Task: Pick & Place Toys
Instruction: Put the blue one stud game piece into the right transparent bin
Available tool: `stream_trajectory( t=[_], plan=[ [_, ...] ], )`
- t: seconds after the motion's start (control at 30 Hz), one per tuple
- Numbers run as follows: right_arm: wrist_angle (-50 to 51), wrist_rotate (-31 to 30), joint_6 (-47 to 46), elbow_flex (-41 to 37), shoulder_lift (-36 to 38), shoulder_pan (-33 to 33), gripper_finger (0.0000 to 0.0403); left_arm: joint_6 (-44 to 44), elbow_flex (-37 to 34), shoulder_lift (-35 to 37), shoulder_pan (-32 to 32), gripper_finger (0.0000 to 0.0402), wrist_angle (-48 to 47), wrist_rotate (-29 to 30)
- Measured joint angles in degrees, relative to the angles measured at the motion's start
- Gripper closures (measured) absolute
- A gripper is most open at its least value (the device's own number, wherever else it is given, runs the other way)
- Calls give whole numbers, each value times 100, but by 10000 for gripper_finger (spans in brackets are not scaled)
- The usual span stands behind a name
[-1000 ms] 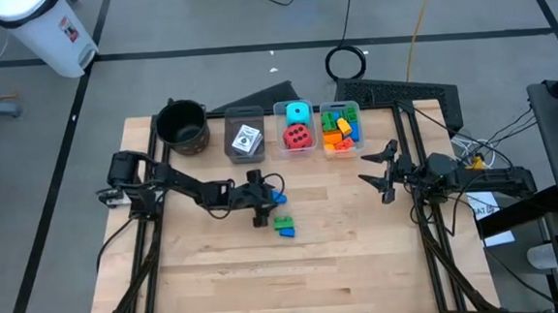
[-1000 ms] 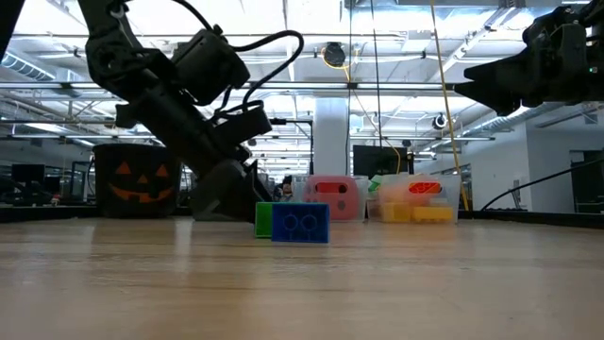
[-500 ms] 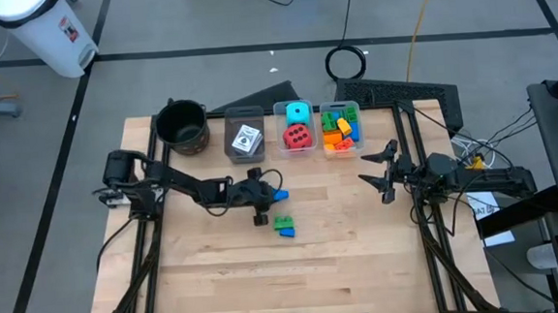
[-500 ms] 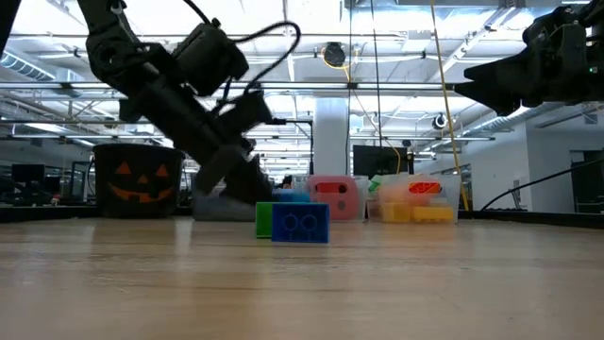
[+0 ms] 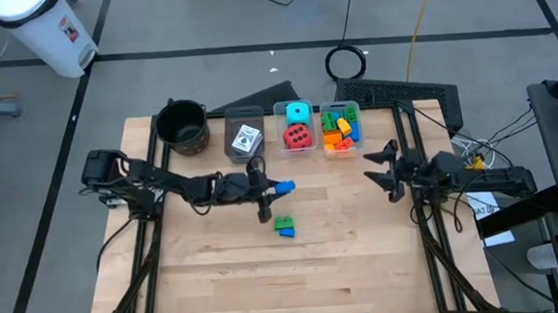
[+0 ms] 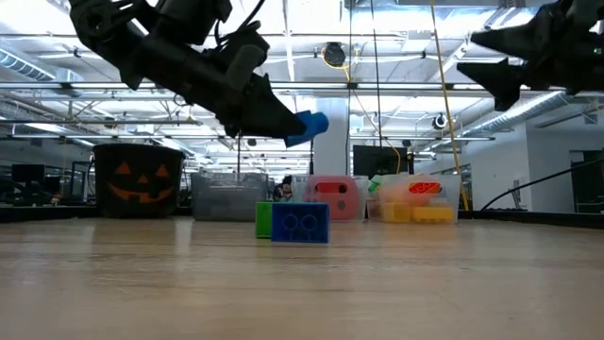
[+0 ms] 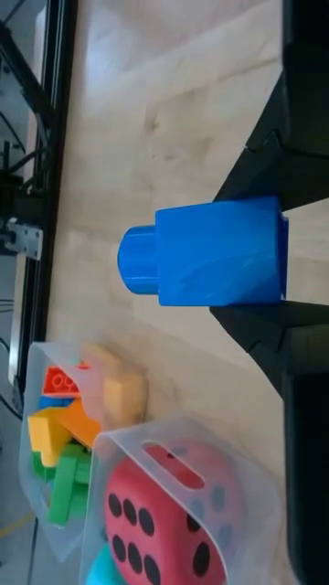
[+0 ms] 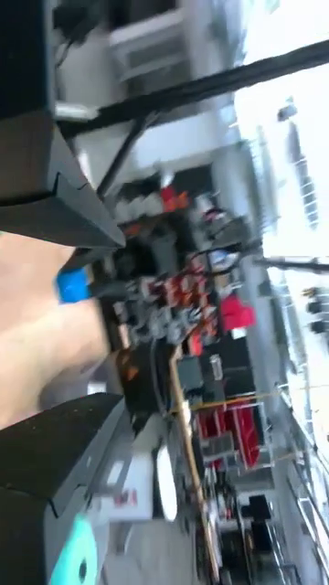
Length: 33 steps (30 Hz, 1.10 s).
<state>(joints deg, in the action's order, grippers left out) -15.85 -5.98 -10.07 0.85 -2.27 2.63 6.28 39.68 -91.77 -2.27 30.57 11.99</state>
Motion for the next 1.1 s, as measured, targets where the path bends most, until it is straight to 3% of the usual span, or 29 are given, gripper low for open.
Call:
stream_trajectory(
  t=[0.33, 0.5, 0.63, 0.93, 1.1],
  plan=[
    [-896, 22, -680, -1, -29, -9, 154, 160, 0, 0, -14, 272, -24, 4],
    [-635, 23, -1335, -1, -388, -56, 156, 175, 25, -2, -12, 272, -7, -16],
    [-757, -339, -1333, -1, -1366, -312, 156, 123, 154, -4, -20, 272, 11, -195],
    [-3096, -759, -197, 180, -4154, -960, 152, -291, 335, -4, -294, 272, -2, -209],
    [-3259, -749, 51, 911, -5628, -1283, 110, -419, 465, -4, -398, 272, -34, -203]
  ],
)
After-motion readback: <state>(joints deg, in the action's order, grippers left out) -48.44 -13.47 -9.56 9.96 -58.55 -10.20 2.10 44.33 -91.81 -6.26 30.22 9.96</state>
